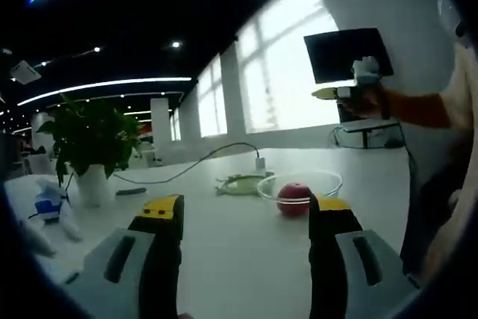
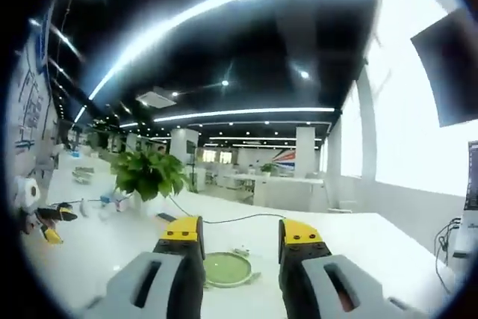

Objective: Open container latches remove lid place lid upside down on tabletop take tomato from container place on tabletop

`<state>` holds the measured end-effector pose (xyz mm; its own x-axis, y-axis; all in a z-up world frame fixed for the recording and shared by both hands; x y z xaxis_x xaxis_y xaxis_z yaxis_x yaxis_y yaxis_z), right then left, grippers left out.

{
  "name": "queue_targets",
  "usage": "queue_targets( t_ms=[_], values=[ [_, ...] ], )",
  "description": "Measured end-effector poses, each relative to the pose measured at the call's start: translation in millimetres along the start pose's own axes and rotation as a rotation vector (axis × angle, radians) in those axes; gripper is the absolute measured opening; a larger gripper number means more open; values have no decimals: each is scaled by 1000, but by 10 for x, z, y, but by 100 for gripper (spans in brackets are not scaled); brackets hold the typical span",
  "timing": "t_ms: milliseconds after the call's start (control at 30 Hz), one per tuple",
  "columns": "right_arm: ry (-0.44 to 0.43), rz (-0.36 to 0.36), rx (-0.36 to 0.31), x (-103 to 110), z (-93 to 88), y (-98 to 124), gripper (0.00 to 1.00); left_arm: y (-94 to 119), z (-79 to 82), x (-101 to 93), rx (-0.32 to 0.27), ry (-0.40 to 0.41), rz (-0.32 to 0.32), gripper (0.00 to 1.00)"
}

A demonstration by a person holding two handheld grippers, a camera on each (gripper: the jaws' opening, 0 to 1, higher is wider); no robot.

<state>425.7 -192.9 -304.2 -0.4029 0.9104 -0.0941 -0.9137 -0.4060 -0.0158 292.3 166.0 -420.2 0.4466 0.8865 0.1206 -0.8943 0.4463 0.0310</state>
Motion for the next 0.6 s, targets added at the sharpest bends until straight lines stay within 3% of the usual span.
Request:
queue_targets(
  t_ms=[400,600],
  values=[
    [-61,-207,19,-658,-524,896,33,137,60,240,-53,48,103,63],
    [-57,-220,74,-714,-878,1157,34,186,-1,205,-40,50,86,63]
  ],
)
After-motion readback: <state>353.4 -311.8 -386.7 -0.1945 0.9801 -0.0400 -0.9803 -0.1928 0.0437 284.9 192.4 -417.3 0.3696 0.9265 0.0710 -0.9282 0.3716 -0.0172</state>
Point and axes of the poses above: the point that each gripper's makers call its tool centre point, and the gripper's own axes: y roughly backward along the fingers, x roughly to its left, z roughly out of its top, the point moved 2 cm from there along y, roughly backward along the fingers, and after that the axes turned 5 degrees about x, right-handed, at the moved point
